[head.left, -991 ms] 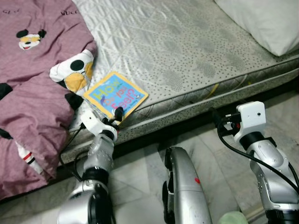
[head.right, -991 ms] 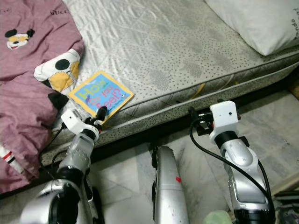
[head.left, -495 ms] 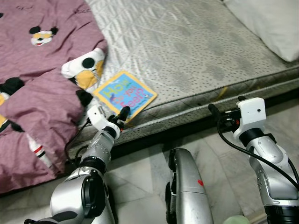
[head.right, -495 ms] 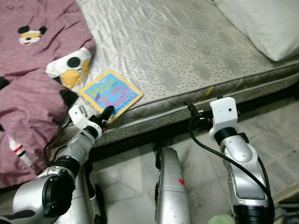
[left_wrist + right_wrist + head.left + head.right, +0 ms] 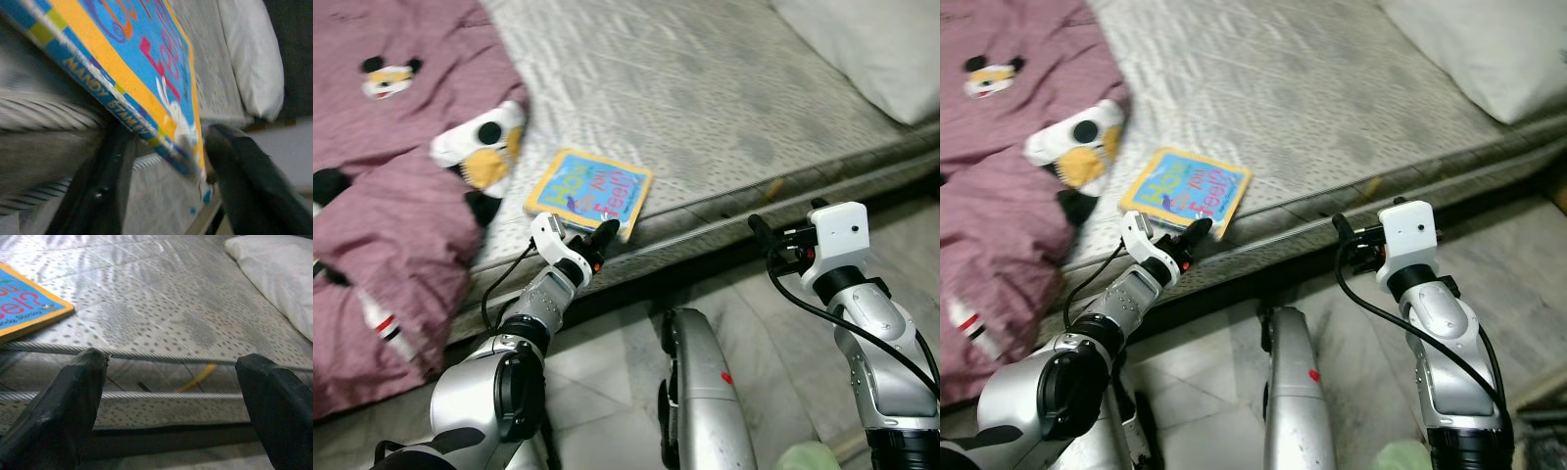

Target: Clean up the room

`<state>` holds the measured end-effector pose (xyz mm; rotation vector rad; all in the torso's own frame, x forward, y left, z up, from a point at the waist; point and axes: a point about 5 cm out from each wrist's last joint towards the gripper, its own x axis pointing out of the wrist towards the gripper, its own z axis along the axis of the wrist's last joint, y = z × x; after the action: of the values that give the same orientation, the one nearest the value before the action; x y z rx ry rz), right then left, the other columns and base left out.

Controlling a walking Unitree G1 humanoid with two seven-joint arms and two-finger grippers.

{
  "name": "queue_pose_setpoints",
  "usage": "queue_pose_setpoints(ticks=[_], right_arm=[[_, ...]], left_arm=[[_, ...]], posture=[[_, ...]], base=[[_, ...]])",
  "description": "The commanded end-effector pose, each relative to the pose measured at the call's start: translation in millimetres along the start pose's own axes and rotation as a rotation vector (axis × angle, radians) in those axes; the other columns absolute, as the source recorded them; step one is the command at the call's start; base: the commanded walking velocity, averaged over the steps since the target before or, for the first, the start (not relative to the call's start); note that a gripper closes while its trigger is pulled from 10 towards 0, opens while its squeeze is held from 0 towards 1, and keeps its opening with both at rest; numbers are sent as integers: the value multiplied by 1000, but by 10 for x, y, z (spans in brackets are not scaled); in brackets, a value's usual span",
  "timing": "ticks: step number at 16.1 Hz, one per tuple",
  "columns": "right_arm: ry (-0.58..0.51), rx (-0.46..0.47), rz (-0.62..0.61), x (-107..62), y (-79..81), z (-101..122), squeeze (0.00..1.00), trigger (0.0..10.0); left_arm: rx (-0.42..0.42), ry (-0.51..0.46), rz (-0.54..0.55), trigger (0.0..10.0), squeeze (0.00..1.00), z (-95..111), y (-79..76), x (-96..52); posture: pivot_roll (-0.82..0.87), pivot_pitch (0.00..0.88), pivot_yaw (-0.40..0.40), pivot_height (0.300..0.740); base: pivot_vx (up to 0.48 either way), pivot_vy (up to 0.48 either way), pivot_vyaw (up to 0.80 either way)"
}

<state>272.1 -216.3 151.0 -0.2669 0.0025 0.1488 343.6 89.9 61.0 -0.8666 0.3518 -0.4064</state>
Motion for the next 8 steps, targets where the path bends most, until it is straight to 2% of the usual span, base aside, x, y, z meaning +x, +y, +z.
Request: queue_pose_setpoints(ticks=[1, 4, 8], right_arm=[[4, -3, 1, -16, 4, -18, 0, 10000], [1, -4, 1, -6, 1, -8, 0, 10000], [3, -7, 0, -11, 1, -21, 0, 10000]], left_arm=[[12, 43, -41, 0, 0, -64, -74, 38], [-27, 13, -20, 0, 0, -44, -61, 38], [-10, 16, 6, 0, 0, -56, 5, -1]], posture=[[-343, 143, -57, 525], [-348, 139, -58, 525], [-343, 137, -59, 525]], base=[[0, 0, 0], [0, 0, 0], [0, 0, 0]])
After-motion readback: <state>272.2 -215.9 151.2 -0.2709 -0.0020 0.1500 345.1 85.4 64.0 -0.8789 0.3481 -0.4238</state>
